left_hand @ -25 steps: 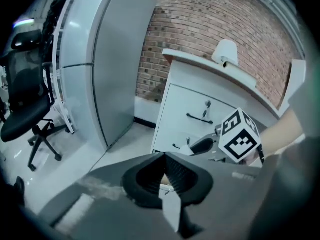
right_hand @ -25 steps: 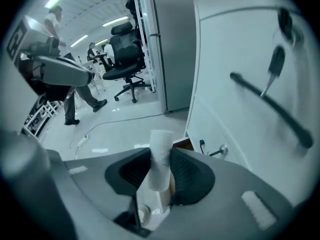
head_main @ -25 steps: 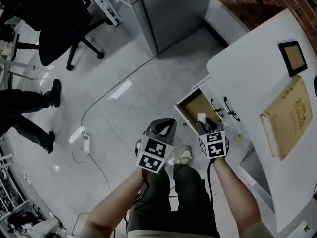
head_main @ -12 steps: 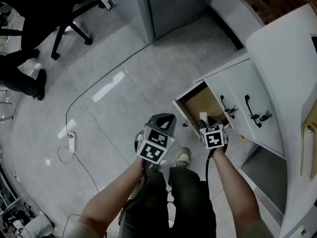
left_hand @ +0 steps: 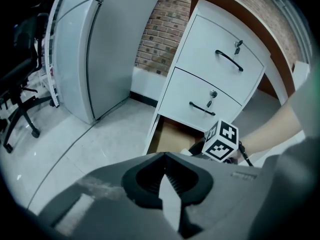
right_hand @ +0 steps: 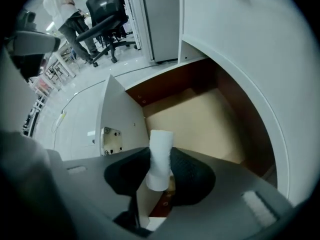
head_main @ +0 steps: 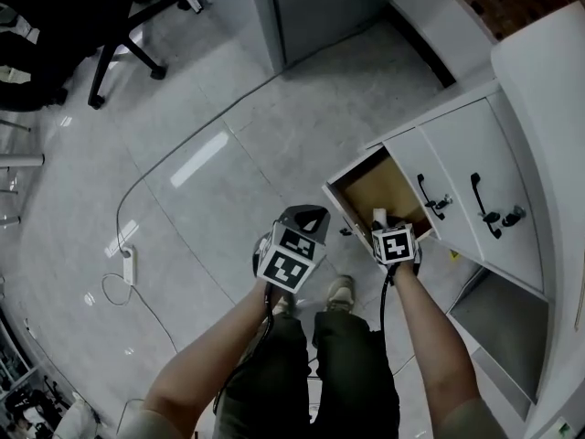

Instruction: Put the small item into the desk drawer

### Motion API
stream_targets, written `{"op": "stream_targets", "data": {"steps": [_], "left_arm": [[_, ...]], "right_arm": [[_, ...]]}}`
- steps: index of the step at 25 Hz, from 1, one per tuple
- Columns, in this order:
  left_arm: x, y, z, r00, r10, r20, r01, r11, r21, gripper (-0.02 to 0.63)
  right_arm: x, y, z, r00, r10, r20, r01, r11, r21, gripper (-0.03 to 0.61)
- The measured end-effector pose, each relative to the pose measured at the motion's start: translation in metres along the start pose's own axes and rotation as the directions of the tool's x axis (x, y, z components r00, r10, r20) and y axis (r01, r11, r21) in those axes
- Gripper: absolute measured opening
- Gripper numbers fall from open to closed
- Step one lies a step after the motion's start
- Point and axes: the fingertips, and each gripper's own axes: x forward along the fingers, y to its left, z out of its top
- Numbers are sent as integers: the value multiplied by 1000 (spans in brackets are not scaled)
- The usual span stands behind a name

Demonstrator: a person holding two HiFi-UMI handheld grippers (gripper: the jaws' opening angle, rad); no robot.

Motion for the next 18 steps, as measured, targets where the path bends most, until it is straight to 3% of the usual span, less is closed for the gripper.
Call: {"op": "stream_targets", "data": {"steps": [9, 18], "left_arm": [[-16, -3, -4, 1000, -8, -25, 8, 1000, 1, 2], [-99, -33, 52, 1000, -8, 0, 8, 999, 47, 3]], "right_arm": [[-25, 7, 8, 999, 12, 53, -14, 999, 34, 126], [-145, 22, 43, 981, 41, 189, -68, 988, 141, 23]]}}
